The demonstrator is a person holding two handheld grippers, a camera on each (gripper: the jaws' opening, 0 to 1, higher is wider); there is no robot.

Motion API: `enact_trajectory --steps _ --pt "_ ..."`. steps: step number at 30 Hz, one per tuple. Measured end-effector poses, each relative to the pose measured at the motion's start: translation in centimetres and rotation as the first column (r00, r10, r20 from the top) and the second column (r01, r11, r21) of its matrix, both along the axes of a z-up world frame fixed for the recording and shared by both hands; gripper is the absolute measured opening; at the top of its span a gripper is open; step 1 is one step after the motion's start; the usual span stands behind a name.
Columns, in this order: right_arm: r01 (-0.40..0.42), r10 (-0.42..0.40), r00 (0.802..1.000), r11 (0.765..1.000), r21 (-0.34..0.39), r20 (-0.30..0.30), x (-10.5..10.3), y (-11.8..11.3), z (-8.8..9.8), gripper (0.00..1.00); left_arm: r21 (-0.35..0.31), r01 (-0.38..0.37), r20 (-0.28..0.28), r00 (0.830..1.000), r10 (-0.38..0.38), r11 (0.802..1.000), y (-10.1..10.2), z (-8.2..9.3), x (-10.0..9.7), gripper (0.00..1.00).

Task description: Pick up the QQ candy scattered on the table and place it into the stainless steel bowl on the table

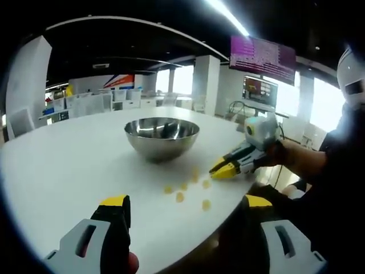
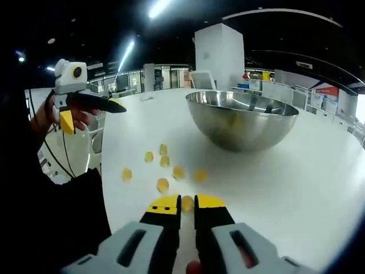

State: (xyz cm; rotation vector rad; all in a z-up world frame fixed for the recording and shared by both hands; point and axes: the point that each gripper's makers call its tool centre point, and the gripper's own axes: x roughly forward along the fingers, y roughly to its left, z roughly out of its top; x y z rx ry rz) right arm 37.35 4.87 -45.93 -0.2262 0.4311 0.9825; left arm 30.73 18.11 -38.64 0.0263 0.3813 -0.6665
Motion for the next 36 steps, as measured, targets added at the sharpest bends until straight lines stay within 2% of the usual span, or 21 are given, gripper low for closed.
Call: enact_trajectory --steps 9,19,24,30,36 --pt "0.003 -0.003 1.0 1.0 0.012 -0.001 0.1 0.0 0.1 0.08 0.002 -0.002 -0.002 1.0 0.002 1.0 0.1 0.0 -0.1 0.8" --pt "-0.001 0.0 1.0 0.999 0.037 0.017 -0.3 -0.1 2.1 0.08 0.005 0.006 0.001 1.0 -0.006 1.0 -0.2 0.1 -0.1 0.8" --pt "-0.013 0.01 0.999 0.998 0.059 0.048 -1.3 -0.9 4.9 0.08 0.005 0.009 0.004 1.0 -0.009 1.0 -0.3 0.2 0.1 0.8" --pt "0.009 -0.02 0.997 0.989 0.151 0.077 -2.4 -2.9 9.2 0.08 0.005 0.015 0.004 1.0 -0.015 1.0 -0.5 0.1 0.3 0.8" --pt "0.043 -0.064 0.991 0.984 0.172 0.119 -3.2 -5.6 11.4 0.08 0.004 0.023 0.006 1.0 -0.023 1.0 -0.8 0.2 0.3 0.8"
